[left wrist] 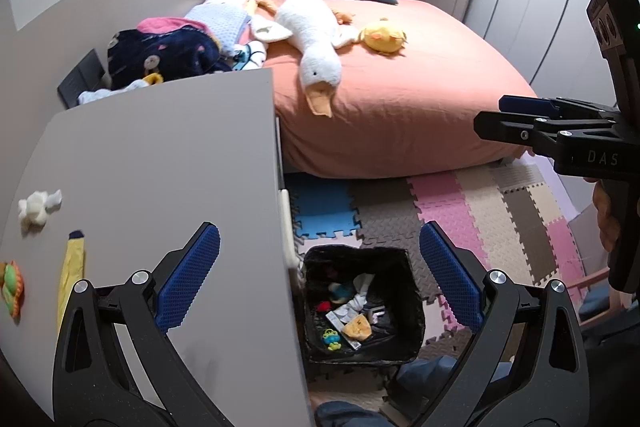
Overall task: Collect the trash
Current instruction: 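Open both tools over the black bin to drop both toys, then move both open tools back over the table toward the yellow packet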
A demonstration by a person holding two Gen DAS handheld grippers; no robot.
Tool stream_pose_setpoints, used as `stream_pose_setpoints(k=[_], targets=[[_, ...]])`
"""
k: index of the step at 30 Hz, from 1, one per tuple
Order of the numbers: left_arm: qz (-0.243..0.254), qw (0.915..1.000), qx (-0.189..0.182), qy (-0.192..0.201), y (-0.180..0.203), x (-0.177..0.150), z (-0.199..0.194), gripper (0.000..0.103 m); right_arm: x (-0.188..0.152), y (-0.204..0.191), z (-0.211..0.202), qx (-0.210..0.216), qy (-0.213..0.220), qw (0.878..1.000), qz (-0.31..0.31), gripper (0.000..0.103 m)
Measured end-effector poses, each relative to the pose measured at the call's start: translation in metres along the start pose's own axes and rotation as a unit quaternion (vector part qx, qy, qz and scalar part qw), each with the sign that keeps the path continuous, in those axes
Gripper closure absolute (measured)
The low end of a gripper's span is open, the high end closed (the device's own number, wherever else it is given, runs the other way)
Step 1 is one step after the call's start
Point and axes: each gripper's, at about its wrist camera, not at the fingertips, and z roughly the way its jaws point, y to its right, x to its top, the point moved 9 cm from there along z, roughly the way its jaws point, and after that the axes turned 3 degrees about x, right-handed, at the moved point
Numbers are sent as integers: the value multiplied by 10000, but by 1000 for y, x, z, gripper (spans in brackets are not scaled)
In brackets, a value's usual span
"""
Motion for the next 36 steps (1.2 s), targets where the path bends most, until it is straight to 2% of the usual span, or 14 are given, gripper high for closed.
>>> stream_pose_setpoints(k=[8,15,25,36], targets=[[-344,9993,172,-33,-31,-11,-9,7,8,-34,14,272,-61,9993,-260,29],[-661,9965,502,56,-64,-20,-18,7,14,-73,29,531,-145,9970,-549,29],[-1210,9884,913,13,-122,-44,-31,7,23,-130,54,916,-286,9912,-916,29],[-1603,9768,1411,-140,-181,-68,-32,7,30,-185,84,1225,-478,9837,-1225,29]])
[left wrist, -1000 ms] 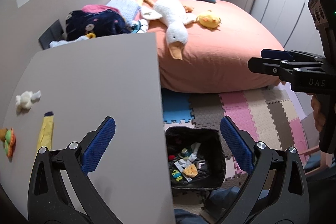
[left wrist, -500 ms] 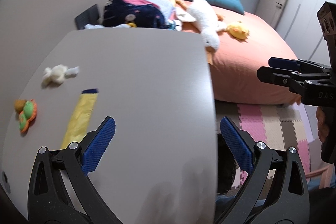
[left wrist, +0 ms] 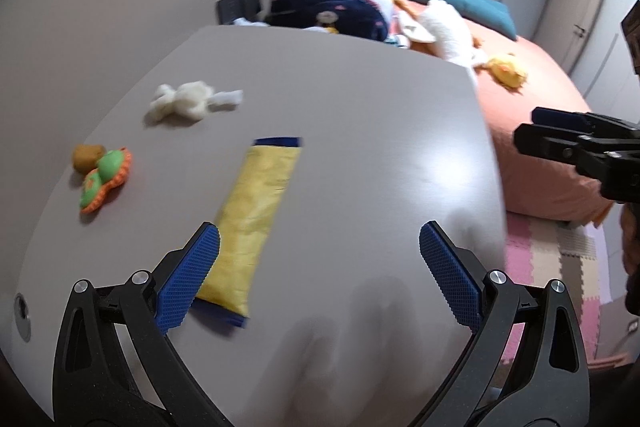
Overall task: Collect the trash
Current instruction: 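Move both open tools back over the table toward the yellow packet, then grasp the yellow snack packet with the left tool while the right tool grasps the white plush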
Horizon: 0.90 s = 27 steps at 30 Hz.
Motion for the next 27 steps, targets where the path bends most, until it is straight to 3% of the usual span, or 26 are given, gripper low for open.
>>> stream_pose_setpoints(k=[5,11,18,20,24,27], targets=[[-182,9995,252,-25,-28,1,13,9,11,-16,20,102,-92,9998,-116,29],[-19,9977,625,-242,-50,-3,38,15,26,-34,47,231,-219,9992,-235,29],[-105,9975,565,-419,-61,-11,57,25,42,-55,77,355,-344,9980,-405,29],[-141,9978,517,-392,-63,-9,58,31,47,-61,87,390,-388,9974,-473,29],[-192,9983,417,-347,-65,-6,56,58,57,-75,104,478,-435,9962,-591,29],[-266,9984,366,-328,-68,-5,55,71,63,-85,117,554,-488,9951,-654,29]])
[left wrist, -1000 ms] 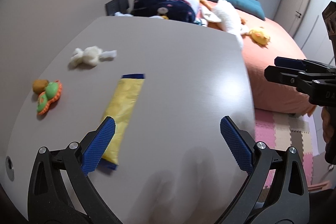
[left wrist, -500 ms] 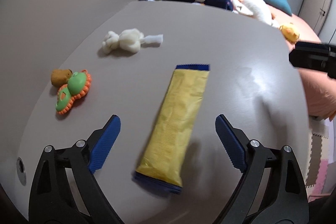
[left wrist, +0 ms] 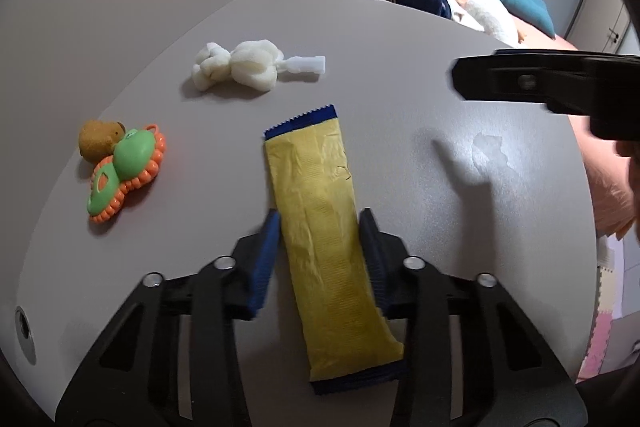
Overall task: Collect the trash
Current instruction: 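Grasp the yellow snack packet with the left tool while the right tool grasps the white plush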
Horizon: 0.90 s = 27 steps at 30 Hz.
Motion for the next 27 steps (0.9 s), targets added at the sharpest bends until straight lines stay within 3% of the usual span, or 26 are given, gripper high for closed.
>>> stream_pose_setpoints(k=[7,17,27], targets=[[-252,9995,73,167,-15,-2,-11,82,16,-19,28,117,-107,9996,-235,29],[-611,9967,302,448,-51,2,-34,84,41,-45,70,178,-261,9979,-565,29],[-661,9961,338,481,-57,-2,-42,85,60,-57,109,58,-379,9959,-823,29]])
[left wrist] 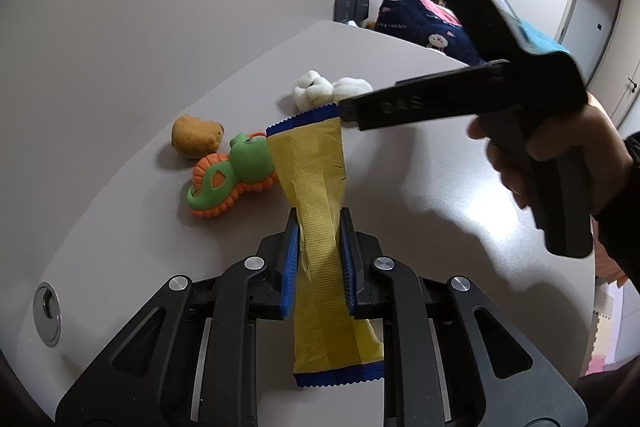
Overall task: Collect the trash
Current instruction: 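Grasp the yellow snack packet with the left tool while the right tool grasps the white plush, then carry the yellow packet and white plush over the black bin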
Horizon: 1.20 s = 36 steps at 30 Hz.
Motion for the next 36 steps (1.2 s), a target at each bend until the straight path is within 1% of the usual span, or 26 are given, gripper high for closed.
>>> stream_pose_setpoints(k=[5,7,9,12,15,21,29,36], targets=[[-38,10000,1,-57,2,2,7,85,7,1,13,-107,-83,9999,-57,29],[-76,9999,-17,-82,1,3,11,85,10,2,17,-125,-149,9998,-65,37],[-91,9999,-36,-116,2,3,14,85,11,2,20,-171,-213,9995,-147,49],[-75,9999,-60,-119,3,6,17,85,11,2,20,-274,-262,9989,-266,62],[-64,9999,-90,-95,6,8,18,85,7,3,17,-305,-288,9986,-311,70],[-68,9999,-79,-68,7,8,18,85,-8,4,5,-179,-341,9988,-305,71],[101,9998,-188,2,20,12,9,85,-22,11,-25,-173,-258,9994,-151,71],[250,9992,-297,122,32,14,-6,85,-33,26,-57,-262,-110,9996,7,71]])
